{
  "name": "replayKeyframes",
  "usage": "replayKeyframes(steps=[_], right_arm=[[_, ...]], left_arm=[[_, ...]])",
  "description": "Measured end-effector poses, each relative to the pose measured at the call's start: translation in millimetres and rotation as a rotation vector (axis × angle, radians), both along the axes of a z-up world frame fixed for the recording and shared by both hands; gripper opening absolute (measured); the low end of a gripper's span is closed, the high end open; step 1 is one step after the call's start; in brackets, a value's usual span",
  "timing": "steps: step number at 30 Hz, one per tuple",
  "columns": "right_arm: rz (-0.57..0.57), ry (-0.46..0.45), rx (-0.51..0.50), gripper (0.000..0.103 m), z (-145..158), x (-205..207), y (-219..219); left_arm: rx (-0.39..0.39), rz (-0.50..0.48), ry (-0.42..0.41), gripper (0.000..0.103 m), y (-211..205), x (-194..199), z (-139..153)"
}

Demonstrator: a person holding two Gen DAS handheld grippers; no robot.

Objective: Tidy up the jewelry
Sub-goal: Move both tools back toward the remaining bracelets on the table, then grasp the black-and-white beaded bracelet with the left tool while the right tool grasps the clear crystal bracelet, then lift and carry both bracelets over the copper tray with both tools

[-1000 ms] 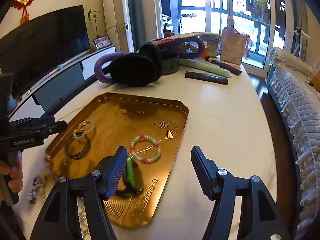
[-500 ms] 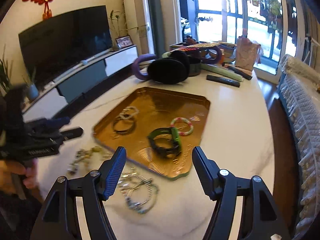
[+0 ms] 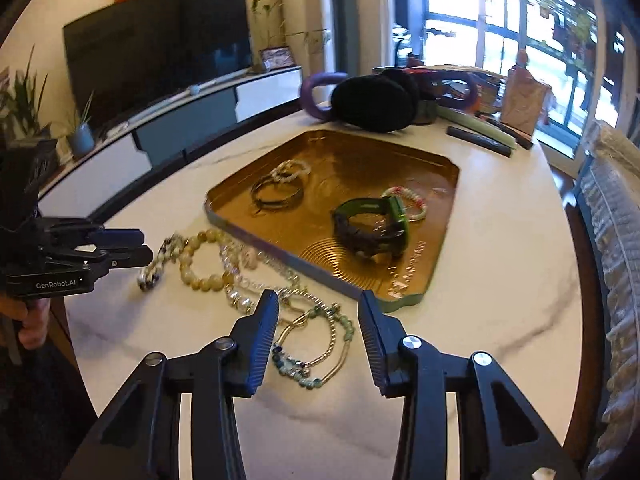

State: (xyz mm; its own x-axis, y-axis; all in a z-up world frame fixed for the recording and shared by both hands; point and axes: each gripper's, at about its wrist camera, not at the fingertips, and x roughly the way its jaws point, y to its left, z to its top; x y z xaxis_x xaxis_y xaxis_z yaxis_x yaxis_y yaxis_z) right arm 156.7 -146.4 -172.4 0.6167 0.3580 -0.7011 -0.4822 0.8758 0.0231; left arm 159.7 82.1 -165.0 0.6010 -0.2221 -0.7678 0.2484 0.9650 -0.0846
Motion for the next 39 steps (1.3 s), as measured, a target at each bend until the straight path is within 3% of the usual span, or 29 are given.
replayKeyframes(steps=[5, 7, 11, 16, 23, 25, 27, 33, 39], right_arm=[[0.059, 0.038, 0.02, 0.038, -9, 5, 15], [0.076, 0.045, 0.025, 0.038, -12, 9, 21], [0.117, 0.039, 0.014, 0.033, -17, 15, 35], [0.174, 0.035, 0.011, 0.027, -19, 20, 51], [0.238, 0.06, -0.009, 0.025, -29, 32, 73], [0.236, 0.074, 0.003, 0.022, -29, 36, 73], [0.242, 0.101, 0.025, 0.013, -29, 40, 71], [0.267, 0.158, 0.055, 0.006, -35, 43, 67], [0.235, 0.162, 0.077, 0.006, -34, 43, 63]], left_arm=[[0.075, -0.013, 0.041, 0.034, -11, 8, -16], [0.075, -0.02, 0.035, 0.034, -13, 9, -19], [0.063, -0.057, 0.031, 0.017, -15, 12, -22], [0.019, -0.041, 0.058, 0.013, -9, 18, -22], [-0.01, -0.028, 0.064, 0.013, -5, 22, -17], [-0.016, -0.033, 0.064, 0.013, -6, 21, -16], [-0.015, -0.038, 0.062, 0.013, -7, 20, -14], [0.008, -0.074, 0.064, 0.013, -16, 19, -15], [-0.013, -0.052, 0.061, 0.012, -11, 22, -14]])
